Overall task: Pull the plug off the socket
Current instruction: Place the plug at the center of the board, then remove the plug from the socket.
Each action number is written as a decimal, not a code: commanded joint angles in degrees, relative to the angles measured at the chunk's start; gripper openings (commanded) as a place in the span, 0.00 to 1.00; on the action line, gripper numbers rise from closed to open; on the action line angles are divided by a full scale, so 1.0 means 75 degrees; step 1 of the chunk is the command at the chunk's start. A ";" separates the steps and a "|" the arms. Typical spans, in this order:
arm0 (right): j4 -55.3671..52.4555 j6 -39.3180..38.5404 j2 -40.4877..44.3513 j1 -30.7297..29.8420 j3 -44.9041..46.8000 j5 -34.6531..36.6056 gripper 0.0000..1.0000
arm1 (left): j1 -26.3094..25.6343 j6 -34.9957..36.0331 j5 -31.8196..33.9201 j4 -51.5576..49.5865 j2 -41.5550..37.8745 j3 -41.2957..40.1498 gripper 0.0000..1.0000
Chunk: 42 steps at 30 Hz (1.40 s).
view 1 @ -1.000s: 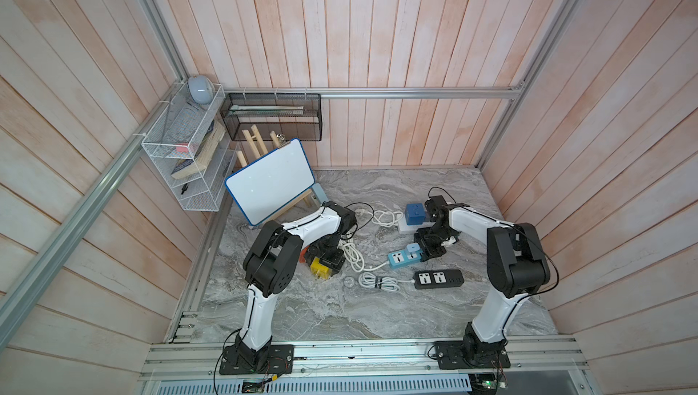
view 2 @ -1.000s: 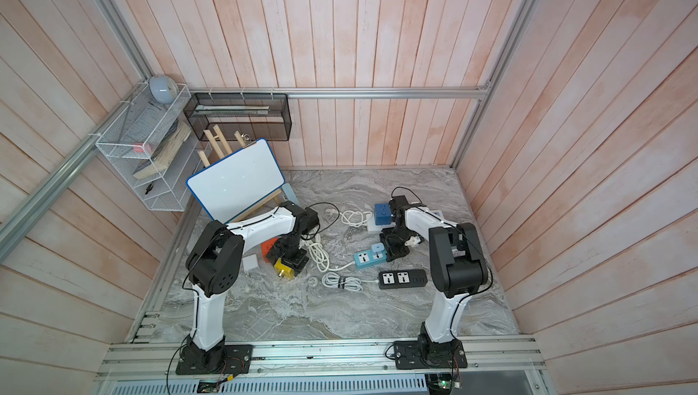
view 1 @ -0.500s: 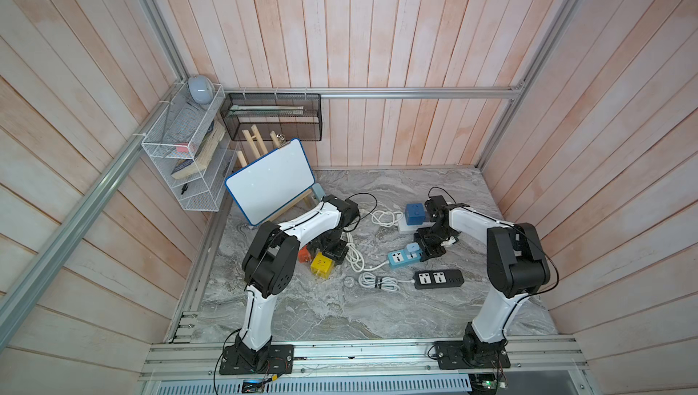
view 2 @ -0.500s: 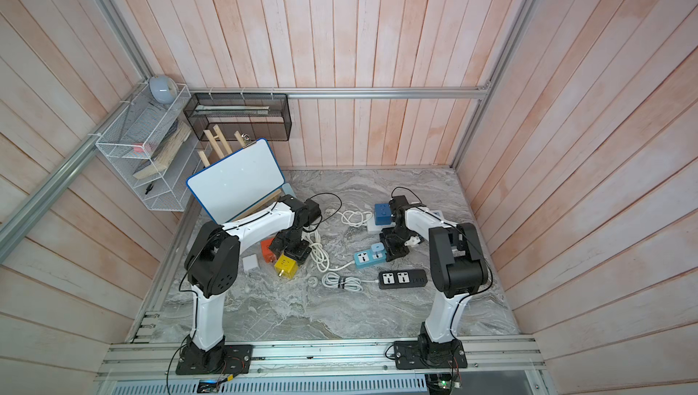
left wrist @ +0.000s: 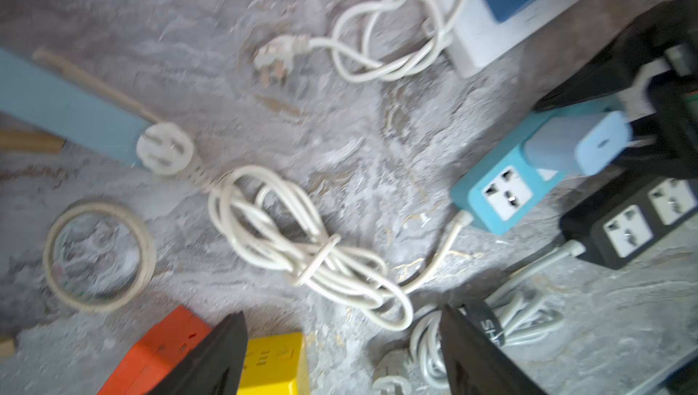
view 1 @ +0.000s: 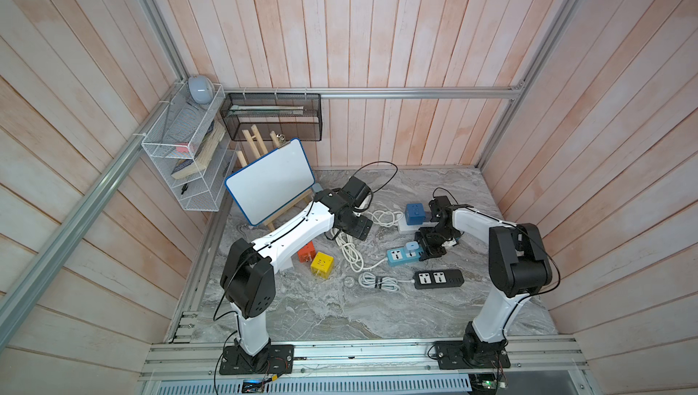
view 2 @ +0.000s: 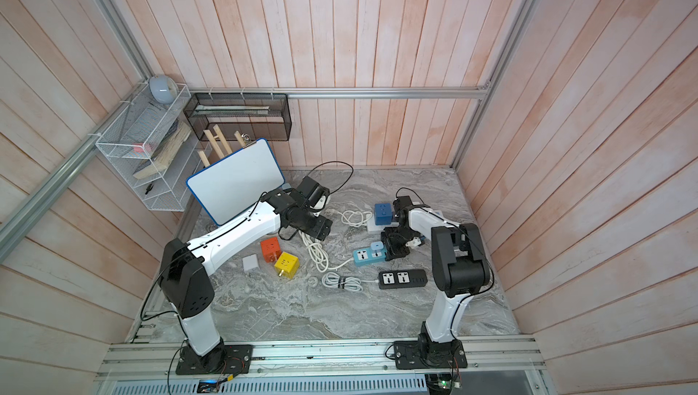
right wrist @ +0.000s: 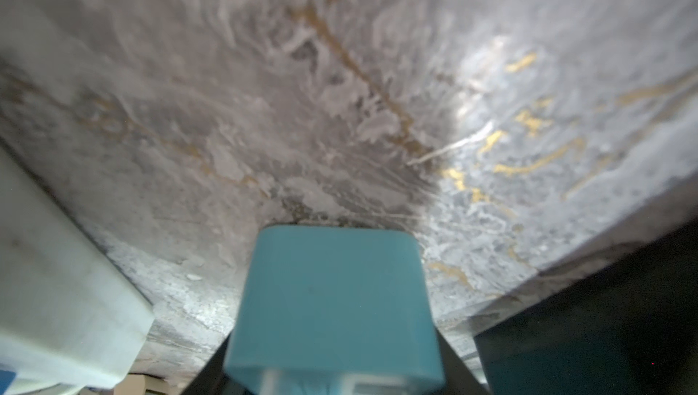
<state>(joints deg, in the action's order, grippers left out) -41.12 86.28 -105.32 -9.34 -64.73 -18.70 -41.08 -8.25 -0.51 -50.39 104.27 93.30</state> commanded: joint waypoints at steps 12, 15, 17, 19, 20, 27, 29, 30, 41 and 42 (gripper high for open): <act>0.0438 -0.0270 -0.0478 0.0370 0.0297 0.0170 0.72 | -0.0411 0.1616 -0.2373 0.3851 -0.0284 -0.1197 0.84; 0.0466 -0.0369 -0.0454 0.0507 0.0379 0.0164 0.70 | -0.0540 0.1906 -0.2741 0.4122 -0.0122 -0.1236 0.82; 0.0466 -0.0403 -0.0482 0.0522 0.0389 0.0131 0.67 | -0.0656 0.2161 -0.3038 0.4318 -0.0013 -0.1297 0.81; 0.0494 -0.0401 -0.0515 0.0519 0.0444 0.0100 0.61 | -0.0776 0.2426 -0.3281 0.4652 0.0019 -0.1475 0.81; 0.0490 -0.0395 -0.0524 0.0520 0.0483 0.0102 0.55 | -0.0830 0.2546 -0.3383 0.4860 0.0019 -0.1610 0.81; 0.0380 -0.0410 -0.0467 0.0518 0.0574 0.0242 0.37 | -0.0988 0.2979 -0.3445 0.5447 0.0530 -0.1697 0.85; 0.0315 -0.0451 -0.0465 0.0518 0.0548 0.0288 0.33 | -0.1059 0.3176 -0.3293 0.5524 0.0739 -0.1621 0.86; 0.0273 -0.0475 -0.0465 0.0516 0.0527 0.0312 0.31 | -0.1083 0.3245 -0.3230 0.5550 0.0840 -0.1581 0.86; 0.0022 -0.0678 -0.0489 0.0505 0.0410 0.0442 0.12 | -0.1224 0.3498 -0.2500 0.6009 0.1595 -0.1370 0.82; 0.0011 -0.0696 -0.0495 0.0508 0.0414 0.0443 0.10 | -0.1246 0.3520 -0.2393 0.6056 0.1629 -0.1375 0.81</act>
<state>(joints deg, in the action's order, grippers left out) -40.07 83.18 -105.62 -5.69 -63.68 -23.94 -49.67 16.36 -20.78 -7.73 115.70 81.32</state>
